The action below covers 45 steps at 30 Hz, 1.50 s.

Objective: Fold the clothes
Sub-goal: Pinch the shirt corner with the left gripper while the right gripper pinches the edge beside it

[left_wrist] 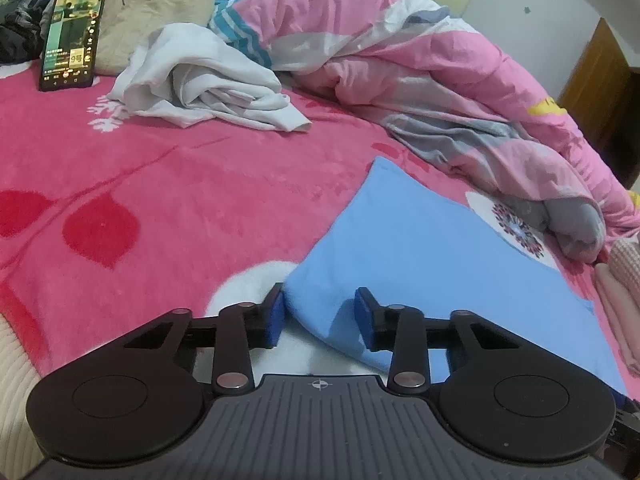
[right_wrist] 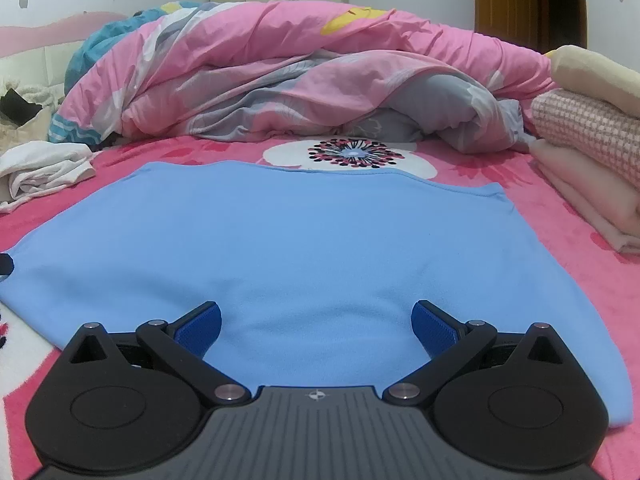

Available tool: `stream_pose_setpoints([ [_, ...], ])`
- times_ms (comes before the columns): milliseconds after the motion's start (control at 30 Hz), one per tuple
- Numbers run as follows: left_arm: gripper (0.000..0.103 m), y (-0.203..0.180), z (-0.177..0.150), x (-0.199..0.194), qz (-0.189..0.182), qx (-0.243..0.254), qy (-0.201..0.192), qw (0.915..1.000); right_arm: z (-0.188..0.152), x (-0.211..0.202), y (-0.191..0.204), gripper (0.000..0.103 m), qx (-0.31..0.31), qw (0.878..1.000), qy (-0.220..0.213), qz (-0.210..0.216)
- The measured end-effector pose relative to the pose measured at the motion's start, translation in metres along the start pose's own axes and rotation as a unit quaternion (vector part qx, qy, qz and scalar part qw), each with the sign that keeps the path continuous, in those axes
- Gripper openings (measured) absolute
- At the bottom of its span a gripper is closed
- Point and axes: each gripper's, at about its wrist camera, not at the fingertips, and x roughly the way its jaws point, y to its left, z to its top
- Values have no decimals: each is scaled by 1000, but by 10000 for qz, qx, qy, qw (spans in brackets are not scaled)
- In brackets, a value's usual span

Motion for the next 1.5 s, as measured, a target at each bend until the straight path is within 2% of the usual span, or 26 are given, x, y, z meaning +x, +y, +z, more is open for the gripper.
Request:
stream_pose_setpoints([
  [100,22,1,1,1,2,-26,-24,10000,0,0,0,103,-14,10000,1,-9],
  [333,9,0,6,2,-71,-32,12,10000,0,0,1,103,-35,10000,-2,-33],
  [667,6,3,8,-1,-240,-103,-16,9997,8,-4,3,103,-131,9999,95,-48],
  [767,6,4,10,-1,-290,-127,-28,9995,17,-17,15,102,-237,9995,-75,182],
  [833,5,5,11,-2,-327,-141,-43,9994,22,-28,32,102,-473,9968,-282,578],
  [900,5,6,13,-2,-375,-162,-46,9992,25,-38,53,102,-819,9903,-489,1015],
  [1000,5,6,16,-3,-483,-175,-28,9987,22,-44,91,99,-1565,9702,-693,1716],
  [1133,5,7,21,-5,-657,-247,17,9975,14,-36,134,92,-2295,9467,-719,2142],
  [1167,5,7,23,-5,-706,-272,36,9971,12,-34,143,87,-2432,9413,-718,2227],
  [1300,5,8,28,-7,-858,-316,73,9958,6,-27,172,76,-2903,9239,-800,2362],
  [1367,5,8,29,-7,-917,-322,83,9952,4,-22,183,67,-3090,9188,-810,2320],
  [1400,5,8,30,-7,-946,-322,93,9950,3,-18,189,66,-3170,9169,-827,2282],
  [1500,5,9,31,-8,-1052,-338,109,9938,3,-9,199,46,-3254,9170,-828,2155],
])
